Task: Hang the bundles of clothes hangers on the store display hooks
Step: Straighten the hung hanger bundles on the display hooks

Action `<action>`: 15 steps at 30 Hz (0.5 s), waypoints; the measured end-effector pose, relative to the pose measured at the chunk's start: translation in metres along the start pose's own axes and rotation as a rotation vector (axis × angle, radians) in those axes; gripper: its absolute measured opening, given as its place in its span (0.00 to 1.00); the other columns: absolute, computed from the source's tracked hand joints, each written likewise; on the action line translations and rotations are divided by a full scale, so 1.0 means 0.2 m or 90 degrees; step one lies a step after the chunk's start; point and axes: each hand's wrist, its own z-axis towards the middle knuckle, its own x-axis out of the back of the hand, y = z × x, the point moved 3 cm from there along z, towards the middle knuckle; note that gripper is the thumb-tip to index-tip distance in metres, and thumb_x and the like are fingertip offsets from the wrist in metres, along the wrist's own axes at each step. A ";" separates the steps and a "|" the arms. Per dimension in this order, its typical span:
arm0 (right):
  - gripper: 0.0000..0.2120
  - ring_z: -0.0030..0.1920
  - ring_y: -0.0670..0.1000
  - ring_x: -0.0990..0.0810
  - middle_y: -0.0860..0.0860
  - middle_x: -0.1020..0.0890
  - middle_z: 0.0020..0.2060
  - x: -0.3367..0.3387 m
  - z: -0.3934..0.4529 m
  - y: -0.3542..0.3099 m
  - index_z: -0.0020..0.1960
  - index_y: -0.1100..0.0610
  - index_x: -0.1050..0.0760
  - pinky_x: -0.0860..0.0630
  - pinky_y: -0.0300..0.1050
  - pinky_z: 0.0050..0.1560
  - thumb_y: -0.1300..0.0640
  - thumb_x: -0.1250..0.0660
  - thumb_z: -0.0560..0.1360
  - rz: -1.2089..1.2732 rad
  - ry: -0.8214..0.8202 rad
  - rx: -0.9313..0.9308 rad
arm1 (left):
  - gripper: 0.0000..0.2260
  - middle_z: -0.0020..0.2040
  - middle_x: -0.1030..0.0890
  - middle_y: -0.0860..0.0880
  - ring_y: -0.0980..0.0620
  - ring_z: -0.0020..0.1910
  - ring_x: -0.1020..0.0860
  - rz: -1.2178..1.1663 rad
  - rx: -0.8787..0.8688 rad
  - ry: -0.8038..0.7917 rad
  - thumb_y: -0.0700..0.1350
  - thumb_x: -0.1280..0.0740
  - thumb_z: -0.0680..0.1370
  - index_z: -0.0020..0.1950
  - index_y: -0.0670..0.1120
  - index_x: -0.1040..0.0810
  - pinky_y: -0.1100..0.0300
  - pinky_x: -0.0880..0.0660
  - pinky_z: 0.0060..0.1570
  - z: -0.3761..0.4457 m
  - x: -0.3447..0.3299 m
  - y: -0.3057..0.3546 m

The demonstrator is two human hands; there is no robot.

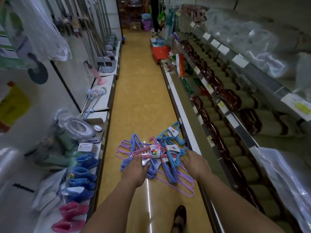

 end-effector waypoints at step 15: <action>0.24 0.66 0.55 0.30 0.53 0.29 0.68 -0.15 1.03 0.43 0.73 0.52 0.38 0.33 0.46 0.63 0.43 0.47 0.81 0.037 -0.102 -0.049 | 0.21 0.69 0.30 0.50 0.49 0.66 0.30 0.003 0.062 -0.068 0.57 0.47 0.82 0.72 0.50 0.35 0.54 0.31 0.63 0.94 -0.40 0.17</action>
